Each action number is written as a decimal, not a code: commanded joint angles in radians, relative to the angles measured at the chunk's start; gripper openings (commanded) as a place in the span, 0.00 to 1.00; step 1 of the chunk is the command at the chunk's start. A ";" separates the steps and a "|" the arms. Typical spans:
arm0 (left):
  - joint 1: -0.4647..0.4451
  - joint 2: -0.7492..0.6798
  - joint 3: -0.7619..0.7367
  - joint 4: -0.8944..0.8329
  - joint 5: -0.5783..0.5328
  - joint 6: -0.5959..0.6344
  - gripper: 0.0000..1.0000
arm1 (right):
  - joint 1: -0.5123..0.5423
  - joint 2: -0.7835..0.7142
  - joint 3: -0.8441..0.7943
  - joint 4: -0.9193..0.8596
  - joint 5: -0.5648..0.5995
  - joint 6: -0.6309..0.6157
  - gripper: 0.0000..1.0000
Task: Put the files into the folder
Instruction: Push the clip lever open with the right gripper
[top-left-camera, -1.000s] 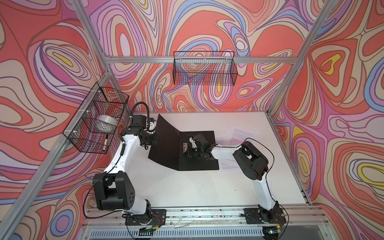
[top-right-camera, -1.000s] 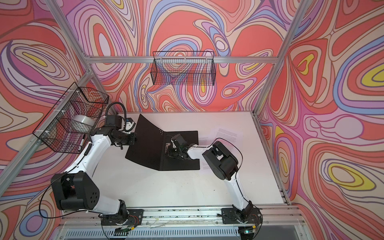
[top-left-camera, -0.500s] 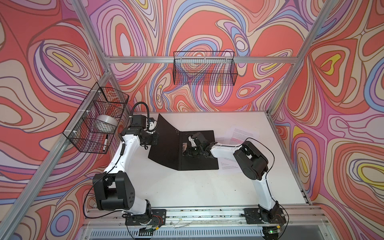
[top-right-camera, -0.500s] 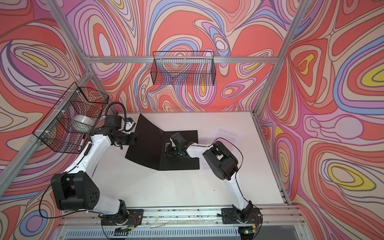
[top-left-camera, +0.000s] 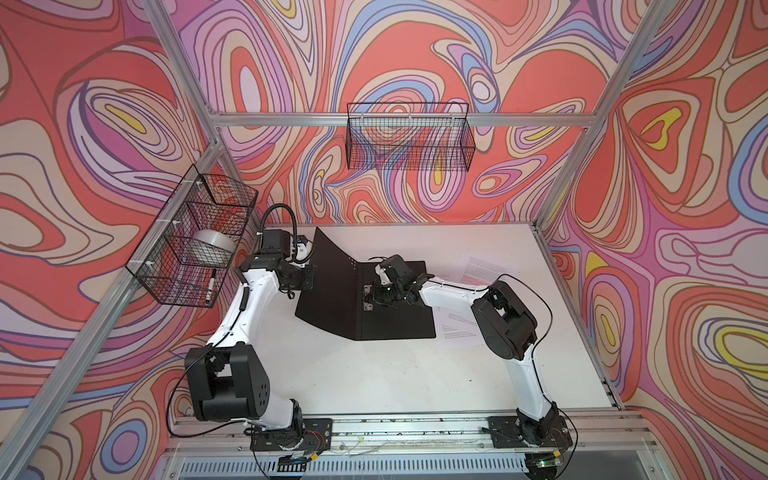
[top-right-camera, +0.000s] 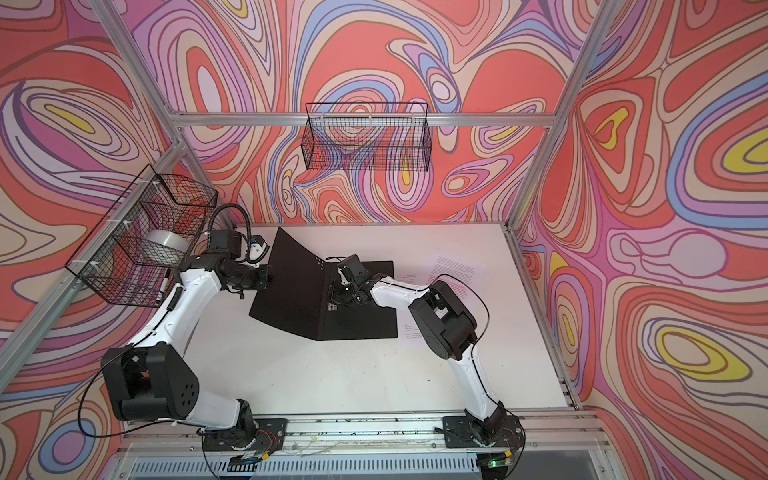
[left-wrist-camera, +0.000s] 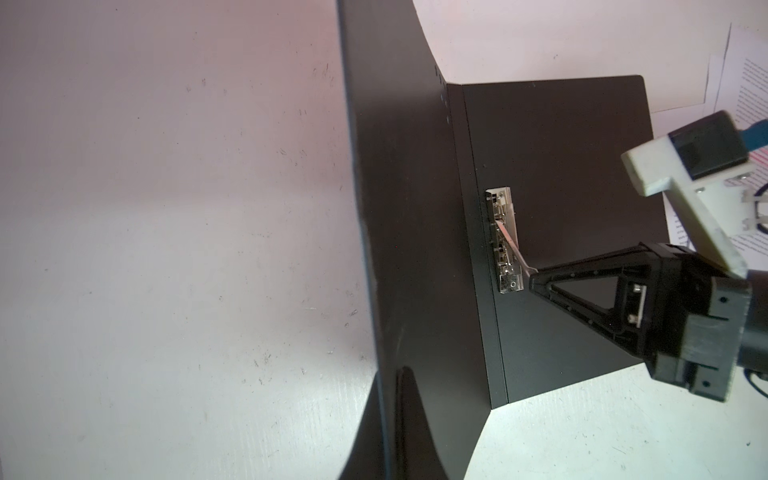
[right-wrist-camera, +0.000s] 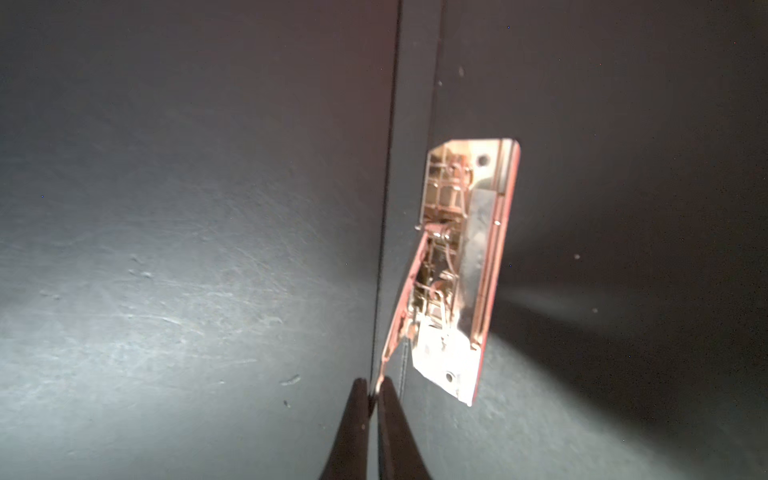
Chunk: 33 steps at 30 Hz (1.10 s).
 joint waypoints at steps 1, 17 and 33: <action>0.016 0.000 -0.006 -0.035 -0.060 0.061 0.00 | -0.016 0.012 0.040 -0.048 0.011 -0.009 0.15; 0.016 -0.015 -0.074 -0.009 -0.061 0.066 0.00 | -0.016 -0.043 0.055 -0.004 0.018 0.028 0.39; 0.039 0.023 -0.225 0.094 -0.198 0.126 0.00 | -0.004 -0.182 -0.160 -0.022 0.120 0.001 0.38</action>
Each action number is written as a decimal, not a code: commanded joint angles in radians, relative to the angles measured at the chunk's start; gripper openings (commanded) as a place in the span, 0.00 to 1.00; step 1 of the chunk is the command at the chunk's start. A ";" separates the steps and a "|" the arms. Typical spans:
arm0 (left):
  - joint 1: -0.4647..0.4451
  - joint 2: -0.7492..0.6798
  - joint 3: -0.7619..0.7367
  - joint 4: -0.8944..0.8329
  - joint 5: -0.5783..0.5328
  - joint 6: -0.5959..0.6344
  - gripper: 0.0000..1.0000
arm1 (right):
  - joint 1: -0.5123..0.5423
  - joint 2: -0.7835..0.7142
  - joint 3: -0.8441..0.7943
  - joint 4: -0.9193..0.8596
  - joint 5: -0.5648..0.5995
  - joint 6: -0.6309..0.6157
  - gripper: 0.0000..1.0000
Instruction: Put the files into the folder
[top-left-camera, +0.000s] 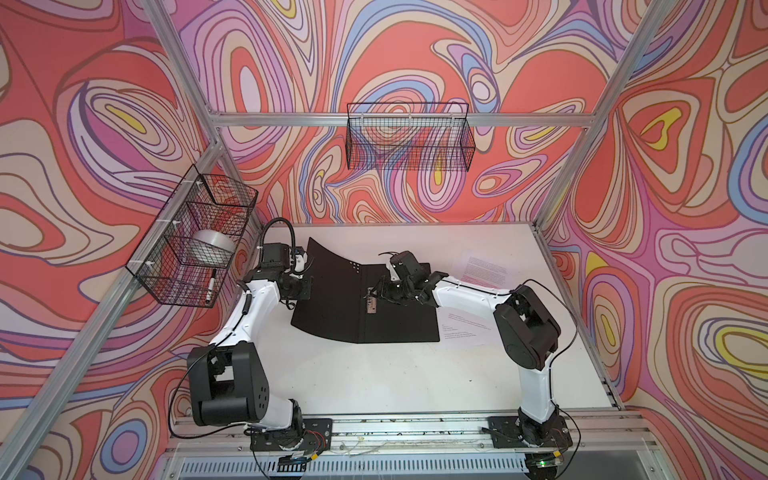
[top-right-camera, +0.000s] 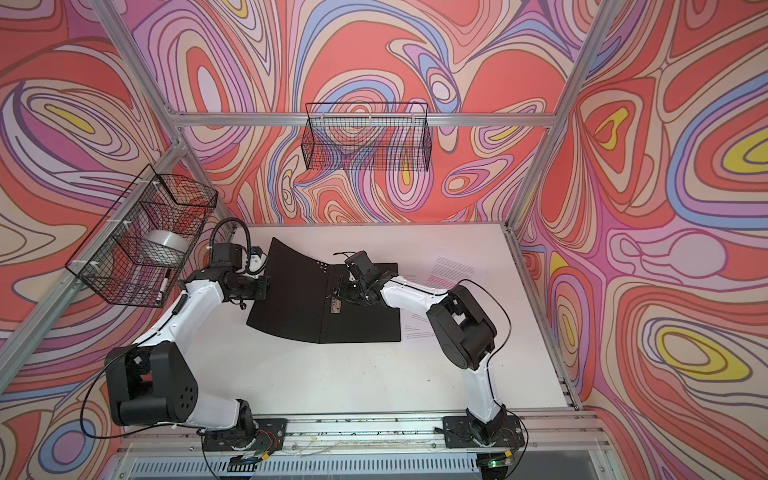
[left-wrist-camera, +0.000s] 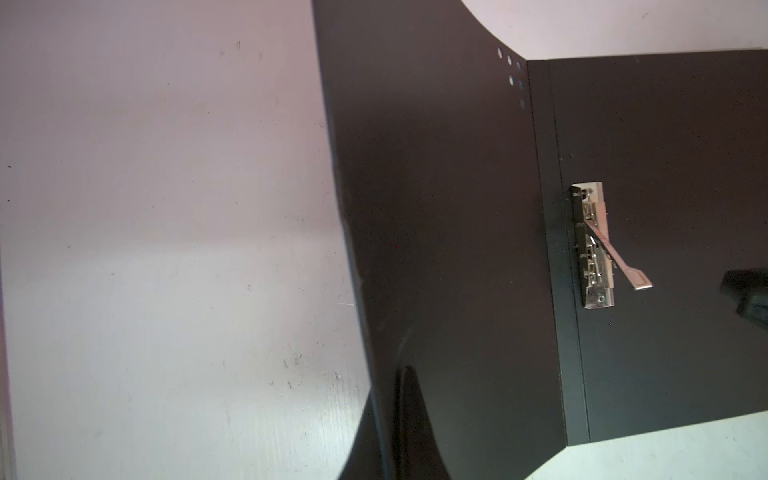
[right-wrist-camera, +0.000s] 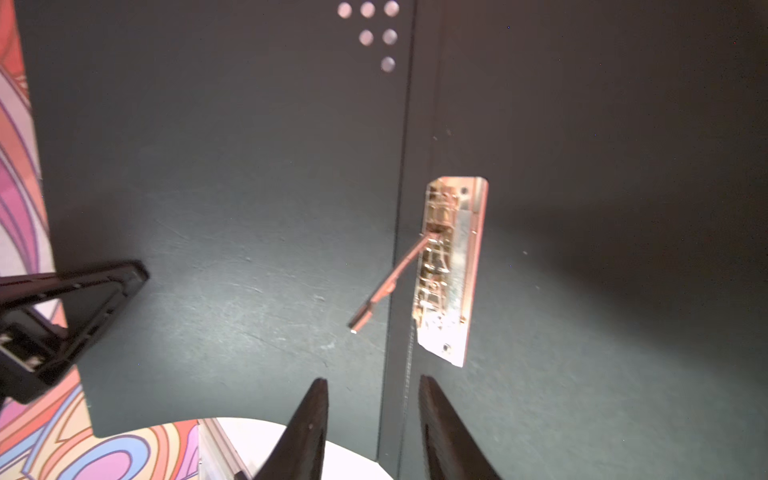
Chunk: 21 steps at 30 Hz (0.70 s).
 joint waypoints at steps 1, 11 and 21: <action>0.011 0.041 -0.050 -0.067 -0.128 0.090 0.00 | 0.007 -0.017 -0.035 0.011 0.030 -0.007 0.38; 0.034 0.105 -0.077 -0.034 -0.229 0.117 0.10 | 0.011 0.022 -0.032 0.028 0.017 -0.012 0.38; 0.054 0.117 -0.080 -0.051 -0.216 0.124 0.52 | 0.013 0.046 -0.031 0.043 -0.008 -0.018 0.37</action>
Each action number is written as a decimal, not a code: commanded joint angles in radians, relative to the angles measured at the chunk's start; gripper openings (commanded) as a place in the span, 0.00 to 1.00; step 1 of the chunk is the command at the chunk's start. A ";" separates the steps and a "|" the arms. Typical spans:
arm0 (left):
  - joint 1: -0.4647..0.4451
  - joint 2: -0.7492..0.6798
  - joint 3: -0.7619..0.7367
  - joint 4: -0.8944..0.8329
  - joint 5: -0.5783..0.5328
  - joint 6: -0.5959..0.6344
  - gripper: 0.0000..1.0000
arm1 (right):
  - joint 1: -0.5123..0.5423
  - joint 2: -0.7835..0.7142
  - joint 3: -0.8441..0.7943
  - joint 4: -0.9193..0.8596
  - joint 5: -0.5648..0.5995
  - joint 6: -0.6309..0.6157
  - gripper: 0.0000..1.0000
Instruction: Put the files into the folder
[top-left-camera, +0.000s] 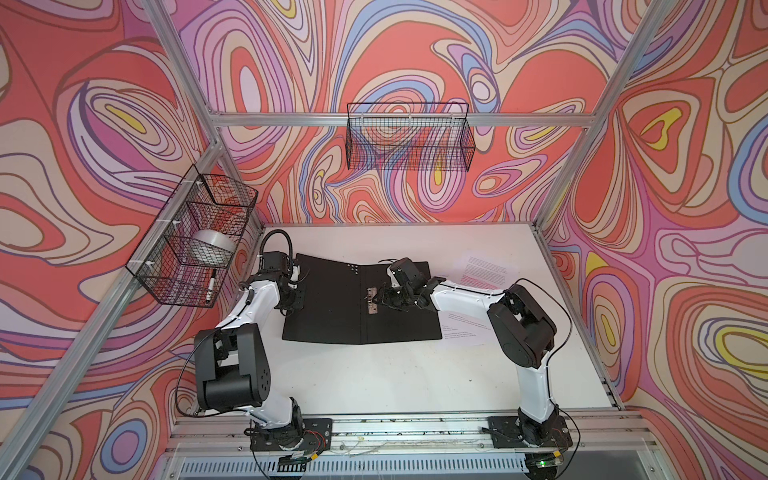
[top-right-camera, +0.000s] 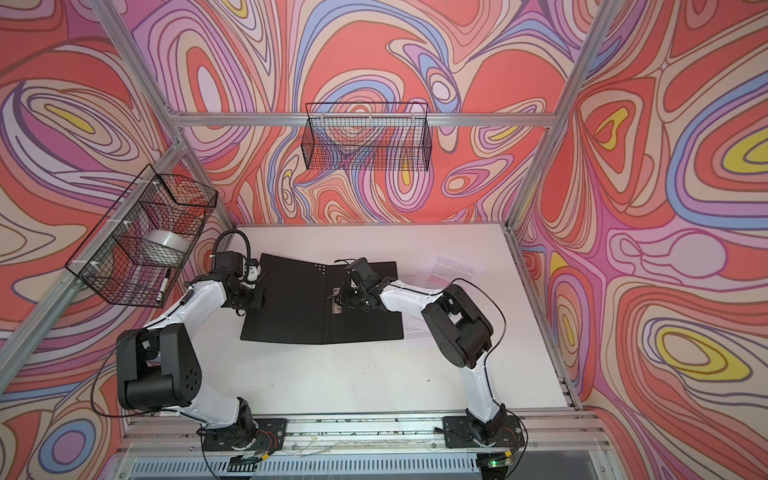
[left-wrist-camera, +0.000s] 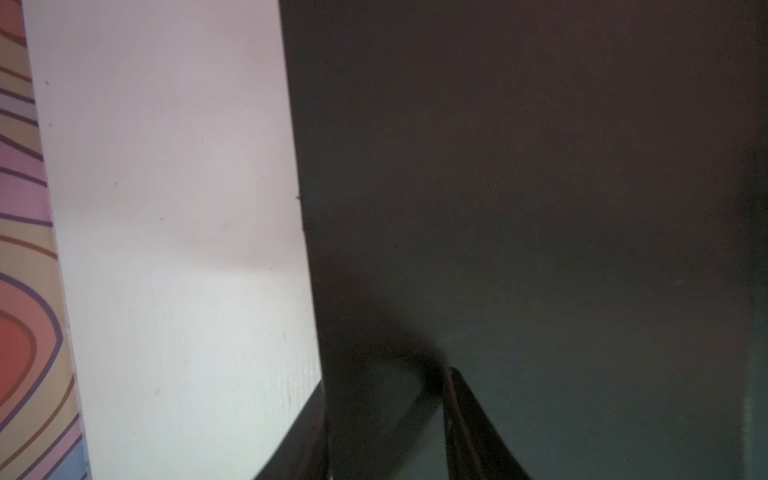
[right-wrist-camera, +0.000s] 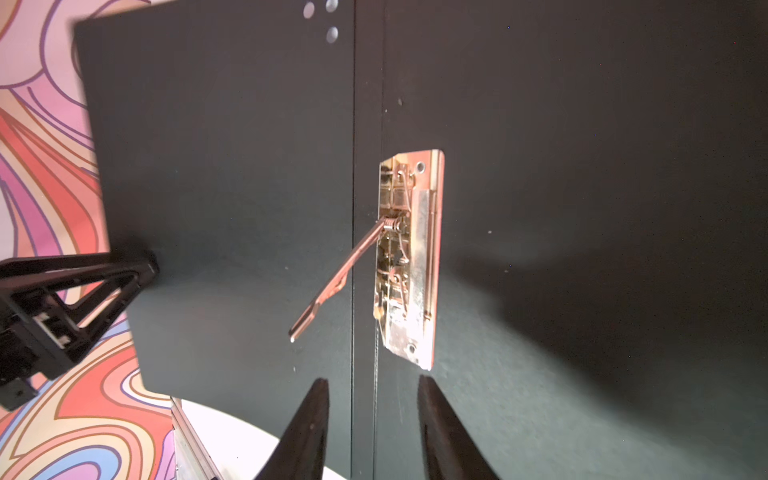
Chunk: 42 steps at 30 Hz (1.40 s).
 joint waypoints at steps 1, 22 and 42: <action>0.009 0.019 -0.016 -0.080 -0.040 0.051 0.58 | 0.008 0.017 0.000 0.020 -0.011 -0.015 0.38; 0.025 -0.152 0.098 -0.197 0.225 0.067 0.63 | 0.011 0.129 0.157 -0.120 -0.099 -0.099 0.26; 0.024 -0.150 0.047 -0.208 0.349 0.126 0.62 | -0.011 0.331 0.499 -0.258 -0.099 -0.167 0.26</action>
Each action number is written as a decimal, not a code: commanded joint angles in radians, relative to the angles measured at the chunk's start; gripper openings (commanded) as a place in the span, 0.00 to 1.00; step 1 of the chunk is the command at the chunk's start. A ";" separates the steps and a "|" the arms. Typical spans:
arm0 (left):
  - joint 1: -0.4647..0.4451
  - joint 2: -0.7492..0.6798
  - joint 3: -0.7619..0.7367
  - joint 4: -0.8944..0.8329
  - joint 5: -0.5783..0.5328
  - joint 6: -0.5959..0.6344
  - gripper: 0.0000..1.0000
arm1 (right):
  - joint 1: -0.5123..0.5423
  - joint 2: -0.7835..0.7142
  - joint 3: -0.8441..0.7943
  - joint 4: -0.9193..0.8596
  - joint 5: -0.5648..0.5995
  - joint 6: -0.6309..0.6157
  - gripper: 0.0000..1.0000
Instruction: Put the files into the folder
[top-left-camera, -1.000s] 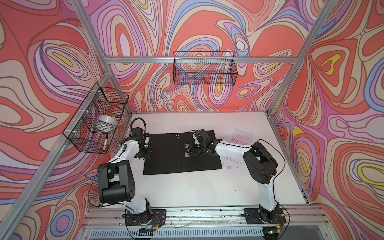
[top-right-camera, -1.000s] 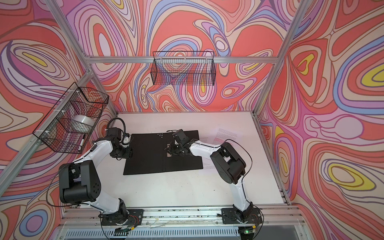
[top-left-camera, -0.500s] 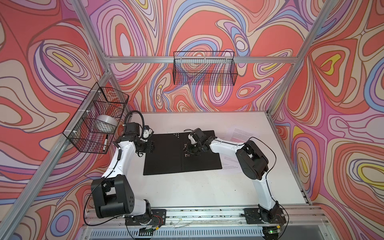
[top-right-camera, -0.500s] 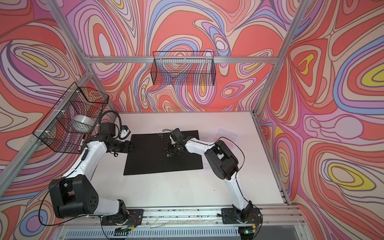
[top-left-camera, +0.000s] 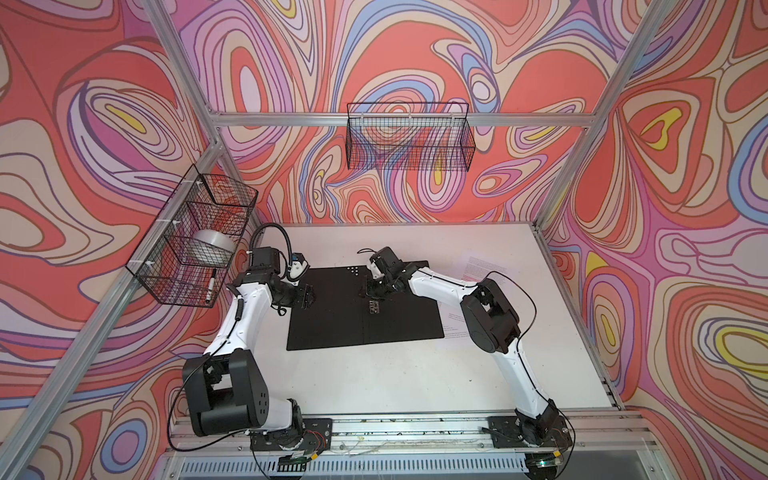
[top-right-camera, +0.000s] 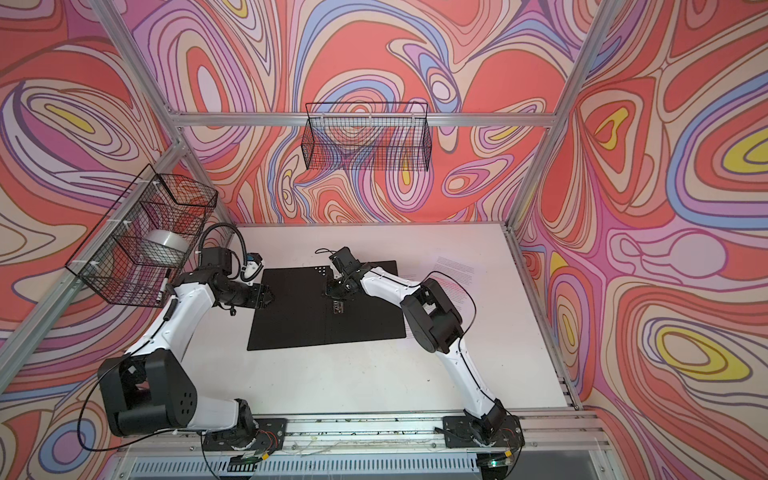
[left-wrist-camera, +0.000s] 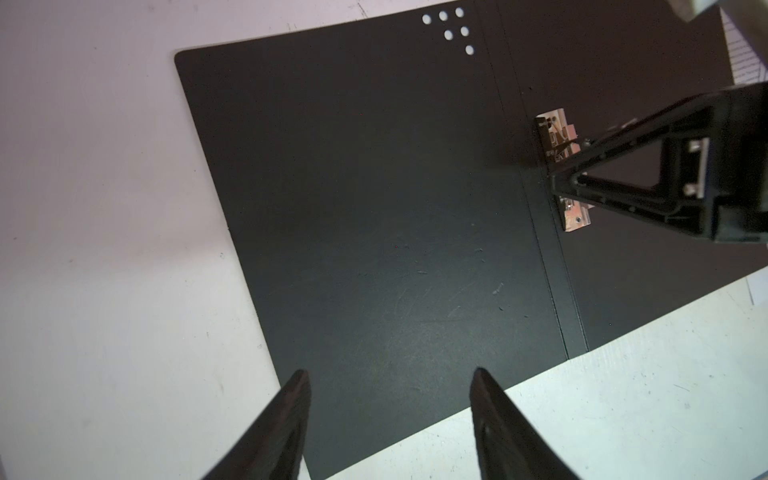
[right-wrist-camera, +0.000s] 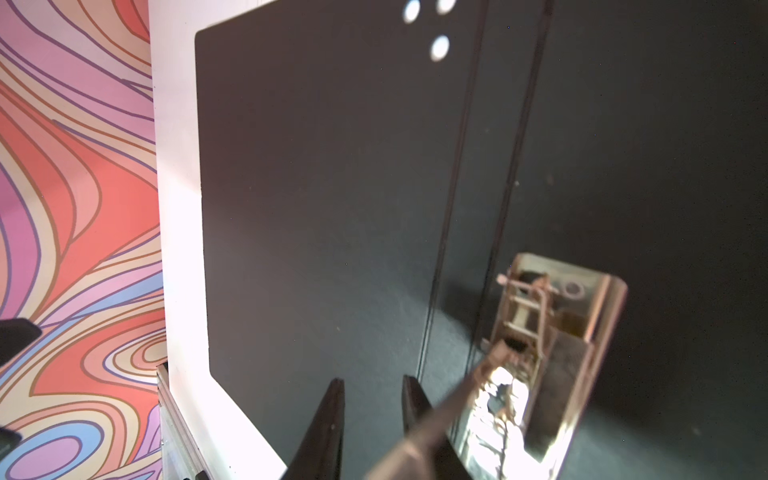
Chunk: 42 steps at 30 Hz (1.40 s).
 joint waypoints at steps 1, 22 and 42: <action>0.005 -0.005 -0.016 -0.037 0.036 0.032 0.62 | -0.018 0.044 0.051 -0.034 -0.008 -0.030 0.26; 0.005 -0.056 -0.007 -0.126 0.071 0.054 0.62 | -0.085 0.138 0.341 -0.082 -0.132 -0.089 0.38; 0.006 -0.147 -0.064 -0.172 0.147 0.079 0.62 | -0.084 -0.172 -0.085 0.082 -0.133 -0.089 0.37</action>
